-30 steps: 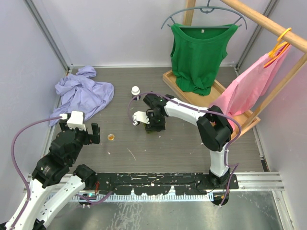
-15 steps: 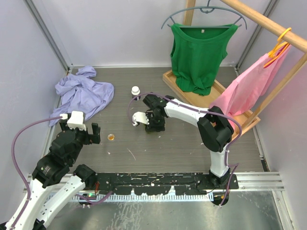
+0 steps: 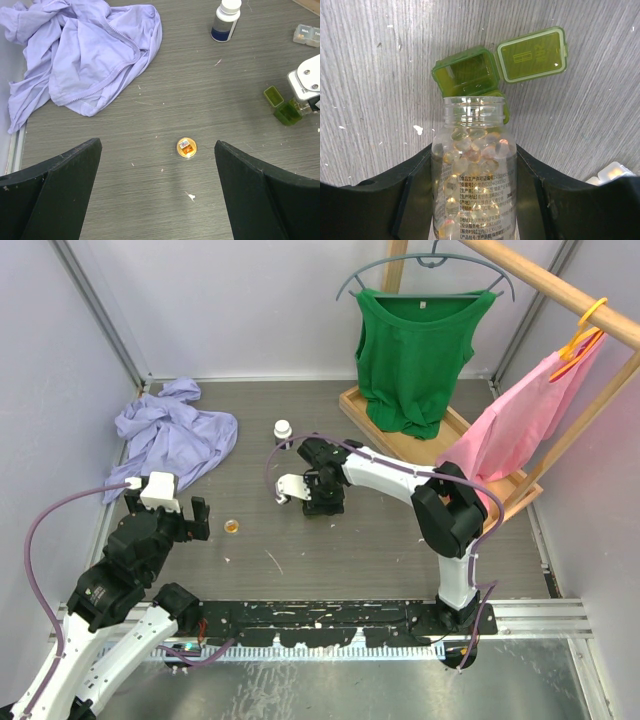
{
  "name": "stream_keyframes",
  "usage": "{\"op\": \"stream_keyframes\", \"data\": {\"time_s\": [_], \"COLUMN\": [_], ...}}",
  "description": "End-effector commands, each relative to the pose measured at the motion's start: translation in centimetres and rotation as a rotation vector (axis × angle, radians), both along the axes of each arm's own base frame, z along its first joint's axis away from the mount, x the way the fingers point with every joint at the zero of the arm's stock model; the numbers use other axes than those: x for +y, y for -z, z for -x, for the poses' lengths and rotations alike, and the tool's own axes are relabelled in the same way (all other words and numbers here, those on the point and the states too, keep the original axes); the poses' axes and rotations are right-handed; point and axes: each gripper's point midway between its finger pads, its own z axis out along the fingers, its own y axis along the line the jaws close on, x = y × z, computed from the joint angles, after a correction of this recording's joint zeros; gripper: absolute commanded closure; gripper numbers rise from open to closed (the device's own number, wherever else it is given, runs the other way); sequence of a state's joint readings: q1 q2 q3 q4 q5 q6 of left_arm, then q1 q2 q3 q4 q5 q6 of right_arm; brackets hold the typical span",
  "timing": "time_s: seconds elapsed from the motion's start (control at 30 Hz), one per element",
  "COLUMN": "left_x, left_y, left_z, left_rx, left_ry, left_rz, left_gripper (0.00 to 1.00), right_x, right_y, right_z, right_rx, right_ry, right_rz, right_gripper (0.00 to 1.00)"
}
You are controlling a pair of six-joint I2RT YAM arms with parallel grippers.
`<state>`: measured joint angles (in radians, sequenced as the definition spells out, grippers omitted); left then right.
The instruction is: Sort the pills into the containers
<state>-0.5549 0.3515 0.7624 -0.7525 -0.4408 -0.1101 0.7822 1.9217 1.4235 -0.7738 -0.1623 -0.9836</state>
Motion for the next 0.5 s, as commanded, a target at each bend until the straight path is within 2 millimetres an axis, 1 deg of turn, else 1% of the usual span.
{"op": "stream_keyframes", "data": {"time_s": [0.0, 0.03, 0.07, 0.1, 0.17, 0.2, 0.23, 0.27, 0.3, 0.33, 0.37, 0.4, 0.43, 0.47], "left_x": [-0.2, -0.2, -0.2, -0.2, -0.2, -0.2, -0.3, -0.2, -0.2, -0.2, -0.3, -0.3, -0.3, -0.3], "left_y": [-1.4, -1.4, -1.4, -1.4, -1.4, -1.4, -1.4, -1.4, -1.4, -1.4, -1.4, -1.4, -1.4, -1.4], "left_z": [-0.4, -0.4, -0.4, -0.4, -0.4, -0.5, -0.4, -0.4, -0.4, -0.4, -0.5, -0.5, -0.4, -0.4], "left_rx": [-0.058, -0.058, -0.056, -0.055, -0.058, -0.058, -0.057, -0.056, -0.056, -0.058, -0.058, -0.058, -0.056, -0.056], "left_ry": [0.006, 0.007, 0.007, 0.007, 0.008, 0.007, 0.009, 0.01, 0.01, 0.009, 0.01, 0.011, 0.012, 0.012], "left_rz": [0.018, 0.018, 0.017, 0.016, 0.018, 0.017, 0.018, 0.018, 0.018, 0.019, 0.018, 0.019, 0.019, 0.019], "left_gripper": [0.02, 0.02, 0.02, 0.02, 0.02, 0.02, 0.02, 0.02, 0.02, 0.02, 0.02, 0.02, 0.02, 0.02], "right_x": [1.1, 1.0, 0.9, 1.1, 1.2, 1.2, 0.9, 1.0, 1.0, 1.1, 1.0, 0.9, 1.0, 1.1], "right_y": [-3.2, -3.0, -3.2, -3.4, -3.2, -3.1, -3.1, -3.5, -3.5, -3.1, -3.0, -3.3, -3.7, -3.6], "right_z": [0.0, -0.3, -1.2, -1.3, 0.0, -0.3, -1.1, -1.4, -0.6, 0.2, -0.2, -1.4, -1.7, -0.9], "right_rx": [-0.022, -0.058, -0.087, -0.072, -0.019, -0.057, -0.092, -0.075, -0.028, -0.016, -0.057, -0.105, -0.097, -0.04], "right_ry": [-0.026, -0.022, 0.01, 0.017, -0.032, -0.031, -0.002, 0.013, -0.007, -0.04, -0.04, -0.001, 0.019, 0.005], "right_rz": [-0.062, -0.051, -0.062, -0.083, -0.064, -0.056, -0.052, -0.074, -0.069, -0.047, -0.036, -0.051, -0.071, -0.07], "right_gripper": [0.99, 0.99, 0.99, 0.99, 0.99, 0.99, 0.99, 0.99, 0.99, 0.99, 0.99, 0.99, 0.99, 0.99]}}
